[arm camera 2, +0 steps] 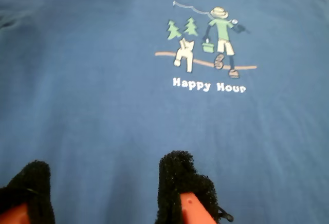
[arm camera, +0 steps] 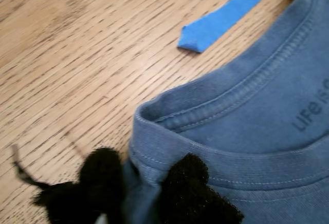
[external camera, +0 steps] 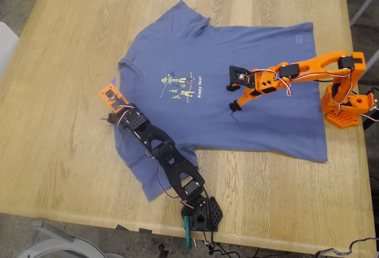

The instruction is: Fold a T-shirt

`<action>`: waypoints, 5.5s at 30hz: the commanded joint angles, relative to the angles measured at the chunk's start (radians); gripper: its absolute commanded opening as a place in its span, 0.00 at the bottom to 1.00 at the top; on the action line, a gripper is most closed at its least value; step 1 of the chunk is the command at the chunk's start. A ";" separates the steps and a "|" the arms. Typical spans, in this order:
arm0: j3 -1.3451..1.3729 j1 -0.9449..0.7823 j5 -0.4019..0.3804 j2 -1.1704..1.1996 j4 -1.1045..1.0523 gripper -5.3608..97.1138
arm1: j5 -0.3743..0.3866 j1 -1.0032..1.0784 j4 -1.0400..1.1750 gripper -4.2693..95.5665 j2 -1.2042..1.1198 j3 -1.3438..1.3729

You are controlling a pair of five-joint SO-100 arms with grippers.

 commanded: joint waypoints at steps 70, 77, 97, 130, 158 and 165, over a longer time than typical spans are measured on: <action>-1.267 0.043 -0.031 -0.328 0.842 0.05 | 0.390 0.006 -0.425 0.32 -0.655 -0.152; -1.267 0.067 -0.034 -0.261 0.908 0.05 | 0.411 0.055 -0.296 0.31 -0.769 -0.327; -1.269 0.147 -0.046 -0.117 1.060 0.05 | 0.477 0.043 0.193 0.04 -0.778 -0.532; -1.269 0.723 -0.048 0.144 1.134 0.05 | 0.477 0.298 -0.133 0.04 -0.387 -0.391; -1.267 1.385 -0.048 -0.021 0.911 0.05 | 0.488 0.535 -0.272 0.04 -0.256 -0.189; -1.270 1.491 -0.060 -0.198 0.798 0.05 | 0.491 0.549 -0.316 0.04 -0.258 -0.135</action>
